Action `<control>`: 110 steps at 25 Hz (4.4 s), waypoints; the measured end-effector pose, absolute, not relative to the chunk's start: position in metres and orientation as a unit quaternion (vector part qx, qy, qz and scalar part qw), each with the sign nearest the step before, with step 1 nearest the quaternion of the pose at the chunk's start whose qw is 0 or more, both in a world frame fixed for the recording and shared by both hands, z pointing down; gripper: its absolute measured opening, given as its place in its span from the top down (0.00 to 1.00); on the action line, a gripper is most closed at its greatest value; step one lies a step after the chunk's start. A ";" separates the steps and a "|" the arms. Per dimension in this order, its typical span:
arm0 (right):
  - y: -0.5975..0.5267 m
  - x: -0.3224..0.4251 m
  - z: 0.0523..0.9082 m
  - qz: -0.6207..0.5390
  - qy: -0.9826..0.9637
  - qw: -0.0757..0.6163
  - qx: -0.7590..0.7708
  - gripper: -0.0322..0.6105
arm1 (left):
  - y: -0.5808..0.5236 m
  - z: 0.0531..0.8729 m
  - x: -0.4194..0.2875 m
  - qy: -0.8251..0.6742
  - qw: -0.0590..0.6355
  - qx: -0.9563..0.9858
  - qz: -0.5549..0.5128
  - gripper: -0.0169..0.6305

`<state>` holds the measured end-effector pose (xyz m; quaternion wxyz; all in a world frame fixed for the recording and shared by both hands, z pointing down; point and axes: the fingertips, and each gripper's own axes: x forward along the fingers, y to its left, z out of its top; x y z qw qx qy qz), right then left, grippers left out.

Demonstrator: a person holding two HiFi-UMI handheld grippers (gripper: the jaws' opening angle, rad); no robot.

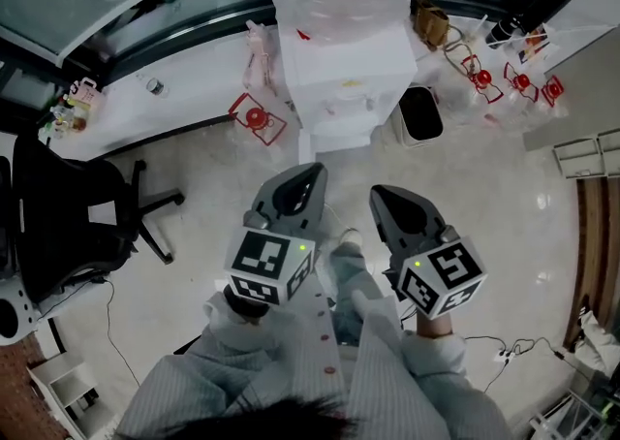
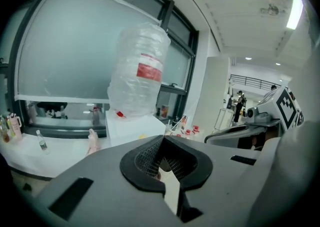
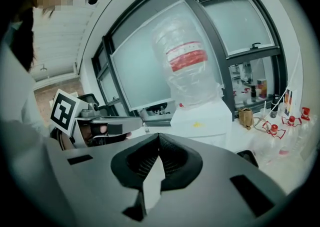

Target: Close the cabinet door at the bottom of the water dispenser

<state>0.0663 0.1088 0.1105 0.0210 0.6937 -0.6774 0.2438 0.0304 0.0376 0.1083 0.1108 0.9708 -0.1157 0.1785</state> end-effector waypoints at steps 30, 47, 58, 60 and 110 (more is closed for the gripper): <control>0.007 0.042 0.279 0.346 -0.556 0.071 0.753 0.93 | -0.079 0.254 0.015 -0.030 0.141 0.949 0.280 0.96; -0.025 -0.011 0.486 0.413 -0.603 0.140 0.668 0.92 | -0.088 0.444 -0.038 -0.118 0.221 0.906 0.342 0.96; -0.010 -0.021 0.601 0.486 -0.566 0.190 0.639 0.83 | -0.083 0.540 -0.059 -0.143 0.267 0.870 0.388 0.96; -0.007 -0.024 0.615 0.501 -0.559 0.192 0.633 0.78 | -0.079 0.554 -0.061 -0.141 0.269 0.863 0.404 0.96; 0.075 0.038 0.703 0.518 -0.528 0.366 0.565 0.69 | -0.034 0.631 -0.025 -0.248 0.341 0.796 0.434 0.96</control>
